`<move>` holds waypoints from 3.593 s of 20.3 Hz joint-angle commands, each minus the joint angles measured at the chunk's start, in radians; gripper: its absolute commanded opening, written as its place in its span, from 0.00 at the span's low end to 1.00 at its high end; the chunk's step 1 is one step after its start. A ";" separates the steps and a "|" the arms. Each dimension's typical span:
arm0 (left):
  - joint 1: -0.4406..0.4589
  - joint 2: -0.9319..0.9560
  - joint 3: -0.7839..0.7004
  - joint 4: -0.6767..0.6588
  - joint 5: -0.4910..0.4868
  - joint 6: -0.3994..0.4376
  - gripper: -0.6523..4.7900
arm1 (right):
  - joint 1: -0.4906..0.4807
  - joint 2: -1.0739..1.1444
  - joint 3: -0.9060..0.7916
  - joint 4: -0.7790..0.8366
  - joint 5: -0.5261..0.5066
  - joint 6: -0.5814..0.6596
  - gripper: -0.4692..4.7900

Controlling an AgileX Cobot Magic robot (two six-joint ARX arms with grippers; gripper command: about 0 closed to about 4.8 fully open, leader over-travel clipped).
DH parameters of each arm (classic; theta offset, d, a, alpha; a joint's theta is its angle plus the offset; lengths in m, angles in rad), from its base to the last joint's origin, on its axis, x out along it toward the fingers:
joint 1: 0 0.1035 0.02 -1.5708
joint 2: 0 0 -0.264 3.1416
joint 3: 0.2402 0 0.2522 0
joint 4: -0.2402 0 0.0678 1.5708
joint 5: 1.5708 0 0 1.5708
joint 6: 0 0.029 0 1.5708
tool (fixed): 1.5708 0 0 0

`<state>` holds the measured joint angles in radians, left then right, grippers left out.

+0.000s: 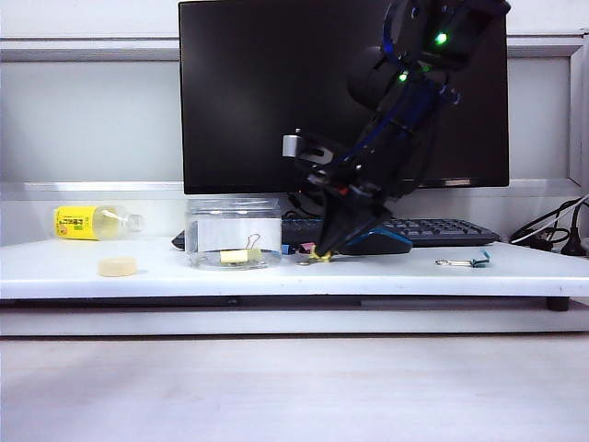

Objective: Pick up the clips with the largest number of clips of the same color on the table and place them in a round transparent plastic box.

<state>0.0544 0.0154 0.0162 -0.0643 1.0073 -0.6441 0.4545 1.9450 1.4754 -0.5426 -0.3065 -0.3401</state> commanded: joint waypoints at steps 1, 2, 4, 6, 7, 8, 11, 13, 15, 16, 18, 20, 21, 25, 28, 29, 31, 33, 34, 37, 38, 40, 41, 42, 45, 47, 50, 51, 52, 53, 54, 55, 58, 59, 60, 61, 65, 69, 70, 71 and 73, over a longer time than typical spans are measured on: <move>-0.001 0.000 0.003 0.014 0.004 0.004 0.88 | 0.000 -0.051 0.016 -0.029 0.016 0.000 0.09; -0.001 0.000 0.003 0.014 0.004 0.004 0.88 | 0.000 -0.064 0.027 -0.030 0.015 0.000 0.09; -0.001 0.000 0.003 0.014 0.005 0.004 0.88 | 0.000 -0.101 0.065 -0.041 0.007 0.001 0.09; -0.001 0.000 0.003 0.014 0.005 0.004 0.88 | 0.001 -0.123 0.088 -0.048 -0.060 0.002 0.09; -0.001 0.000 0.003 0.014 0.007 0.003 0.88 | 0.002 -0.142 0.091 -0.037 -0.117 0.027 0.09; -0.001 0.000 0.003 0.014 0.007 0.003 0.88 | 0.002 -0.148 0.091 -0.033 -0.130 0.035 0.09; -0.002 0.000 0.003 0.014 0.007 0.001 0.88 | 0.015 -0.156 0.090 -0.038 -0.224 0.053 0.09; -0.002 0.000 0.003 0.014 0.007 0.001 0.88 | 0.038 -0.155 0.089 -0.026 -0.269 0.053 0.09; -0.002 0.000 0.003 0.014 0.007 0.001 0.88 | 0.069 -0.155 0.089 0.003 -0.282 0.053 0.09; -0.002 0.000 0.003 0.014 0.007 0.001 0.88 | 0.079 -0.154 0.088 0.017 -0.280 0.053 0.09; -0.002 0.000 0.003 0.014 0.007 0.001 0.88 | 0.114 -0.148 0.088 0.064 -0.272 0.053 0.09; -0.002 0.000 0.003 0.014 0.007 0.000 0.88 | 0.123 -0.137 0.088 0.094 -0.253 0.054 0.09; -0.002 0.000 0.003 0.014 0.010 -0.001 0.88 | 0.128 -0.123 0.088 0.109 -0.207 0.056 0.09; -0.020 0.000 0.003 0.014 0.010 -0.002 0.88 | 0.127 -0.075 0.088 0.131 -0.182 0.060 0.09; -0.033 0.000 0.003 0.014 0.006 -0.001 0.88 | 0.127 -0.050 0.087 0.156 -0.182 0.060 0.09; -0.033 0.000 0.003 0.014 0.007 -0.001 0.88 | 0.127 -0.045 0.087 0.161 -0.180 0.060 0.09; -0.034 0.000 0.003 0.014 0.006 -0.001 0.88 | 0.126 -0.035 0.087 0.166 -0.159 0.060 0.09; -0.036 0.000 0.003 0.014 0.006 -0.001 0.88 | 0.126 -0.027 0.087 0.169 -0.142 0.060 0.09; -0.037 0.000 0.003 0.014 0.006 -0.001 0.88 | 0.125 -0.024 0.087 0.173 -0.140 0.060 0.10; -0.037 0.000 0.003 0.014 0.006 0.000 0.88 | 0.125 -0.024 0.087 0.182 -0.140 0.060 0.16; -0.037 0.000 0.003 0.014 0.006 0.000 0.88 | 0.125 -0.024 0.087 0.185 -0.140 0.060 0.19; -0.037 0.000 0.003 0.014 0.006 0.000 0.88 | 0.125 -0.024 0.087 0.186 -0.138 0.060 0.20; -0.037 0.000 0.003 0.014 0.006 0.000 0.88 | 0.125 -0.024 0.087 0.186 -0.136 0.060 0.20; -0.037 0.000 0.003 0.014 0.006 0.000 0.88 | 0.125 -0.024 0.087 0.185 -0.136 0.060 0.23; -0.037 0.000 0.003 0.014 0.006 0.000 0.88 | 0.125 -0.024 0.087 0.185 -0.110 0.059 0.32; -0.037 0.000 0.003 0.014 0.006 0.000 0.88 | 0.125 -0.024 0.087 0.185 -0.111 0.060 0.32; -0.037 0.000 0.003 0.014 0.006 0.000 0.88 | 0.125 -0.024 0.087 0.185 -0.111 0.060 0.47; -0.037 0.000 0.003 0.014 0.006 0.000 0.88 | 0.125 -0.024 0.087 0.185 -0.111 0.060 0.47; -0.037 0.000 0.003 0.014 0.006 0.000 0.88 | 0.126 -0.025 0.087 0.185 -0.111 0.060 0.47; -0.037 0.000 0.003 0.014 0.006 0.001 0.88 | 0.126 -0.027 0.088 0.185 -0.111 0.060 0.47; -0.037 0.000 0.003 0.015 0.003 0.003 0.88 | 0.125 -0.037 0.088 0.185 -0.112 0.060 0.47; -0.037 0.000 0.003 0.020 0.002 0.013 0.88 | 0.125 -0.049 0.088 0.192 -0.109 0.060 0.47; -0.037 0.000 0.003 0.087 -0.044 0.035 0.88 | 0.125 -0.119 0.088 0.239 -0.096 0.060 0.47; -0.037 0.000 0.003 0.112 -0.079 0.035 0.88 | 0.125 -0.146 0.088 0.253 -0.069 0.060 0.47; -0.037 0.000 0.004 0.137 -0.122 0.035 0.88 | 0.125 -0.182 0.088 0.264 -0.023 0.057 0.47; -0.037 0.000 0.004 0.153 -0.157 0.048 0.88 | 0.125 -0.214 0.088 0.267 0.021 0.050 0.47; -0.037 0.000 0.004 0.139 -0.307 0.152 0.88 | 0.101 -0.360 0.088 0.260 0.146 0.051 0.47; -0.037 0.000 0.005 0.070 -0.481 0.247 0.88 | 0.053 -0.500 0.088 0.214 0.153 0.073 0.47; -0.037 0.000 0.005 0.044 -0.522 0.273 0.88 | 0.038 -0.533 0.088 0.190 0.154 0.074 0.47; -0.037 0.000 0.005 0.020 -0.557 0.295 0.88 | 0.027 -0.553 0.087 0.173 0.156 0.074 0.47; -0.037 0.000 0.006 -0.033 -0.639 0.369 0.88 | 0.002 -0.600 0.087 0.125 0.160 0.073 0.47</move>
<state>0.0181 0.0154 0.0166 -0.0757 0.4141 -0.3298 0.4633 1.3636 1.5600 -0.3920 -0.1524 -0.2733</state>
